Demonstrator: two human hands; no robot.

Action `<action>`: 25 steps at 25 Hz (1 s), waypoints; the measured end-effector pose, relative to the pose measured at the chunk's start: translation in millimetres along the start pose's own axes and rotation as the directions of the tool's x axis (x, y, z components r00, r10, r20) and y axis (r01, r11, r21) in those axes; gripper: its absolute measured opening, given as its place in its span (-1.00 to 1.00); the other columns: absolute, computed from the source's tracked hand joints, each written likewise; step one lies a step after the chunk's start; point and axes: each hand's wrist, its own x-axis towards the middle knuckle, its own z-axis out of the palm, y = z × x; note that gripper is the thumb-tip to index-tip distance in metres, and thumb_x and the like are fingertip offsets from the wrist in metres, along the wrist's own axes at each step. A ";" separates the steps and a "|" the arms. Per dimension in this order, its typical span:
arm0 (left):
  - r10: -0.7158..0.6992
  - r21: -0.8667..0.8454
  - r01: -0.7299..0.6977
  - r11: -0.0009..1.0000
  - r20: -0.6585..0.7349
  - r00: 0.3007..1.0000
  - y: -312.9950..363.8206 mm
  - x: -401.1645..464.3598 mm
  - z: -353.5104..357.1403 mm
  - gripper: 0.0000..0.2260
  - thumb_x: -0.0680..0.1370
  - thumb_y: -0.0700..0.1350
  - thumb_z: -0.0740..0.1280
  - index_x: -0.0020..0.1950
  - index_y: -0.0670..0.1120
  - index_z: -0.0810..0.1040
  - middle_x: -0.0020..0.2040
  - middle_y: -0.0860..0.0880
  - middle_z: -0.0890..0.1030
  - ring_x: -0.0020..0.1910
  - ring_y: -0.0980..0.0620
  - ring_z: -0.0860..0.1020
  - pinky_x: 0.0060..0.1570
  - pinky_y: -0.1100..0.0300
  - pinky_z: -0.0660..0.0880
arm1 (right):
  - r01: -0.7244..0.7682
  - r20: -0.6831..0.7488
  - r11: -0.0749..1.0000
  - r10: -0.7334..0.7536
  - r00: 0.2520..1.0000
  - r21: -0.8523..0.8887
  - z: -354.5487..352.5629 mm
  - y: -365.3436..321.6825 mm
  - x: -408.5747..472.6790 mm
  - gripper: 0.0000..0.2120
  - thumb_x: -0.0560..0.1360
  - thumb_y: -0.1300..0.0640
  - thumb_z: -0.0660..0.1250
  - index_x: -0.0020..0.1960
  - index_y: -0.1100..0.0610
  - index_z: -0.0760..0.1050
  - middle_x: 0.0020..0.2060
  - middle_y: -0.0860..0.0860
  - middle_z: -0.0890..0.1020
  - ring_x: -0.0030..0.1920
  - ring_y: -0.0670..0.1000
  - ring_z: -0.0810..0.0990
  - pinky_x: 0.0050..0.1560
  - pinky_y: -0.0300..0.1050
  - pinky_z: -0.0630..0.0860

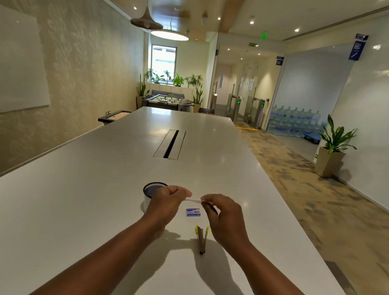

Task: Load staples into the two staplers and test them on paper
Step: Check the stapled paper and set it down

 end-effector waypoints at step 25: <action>0.028 -0.164 0.000 0.987 0.168 0.985 -2.0 -14.3 10.5 -0.75 0.46 -0.30 0.53 0.11 -0.16 0.65 -0.02 -0.15 0.73 -0.25 0.08 0.69 -0.28 0.30 0.56 | -0.345 0.128 0.798 0.326 0.937 0.493 -20.8 -8.1 -9.5 -0.76 0.57 0.30 0.36 -0.07 0.00 0.68 -0.16 -0.12 0.73 -0.14 -0.15 0.68 -0.17 -0.35 0.54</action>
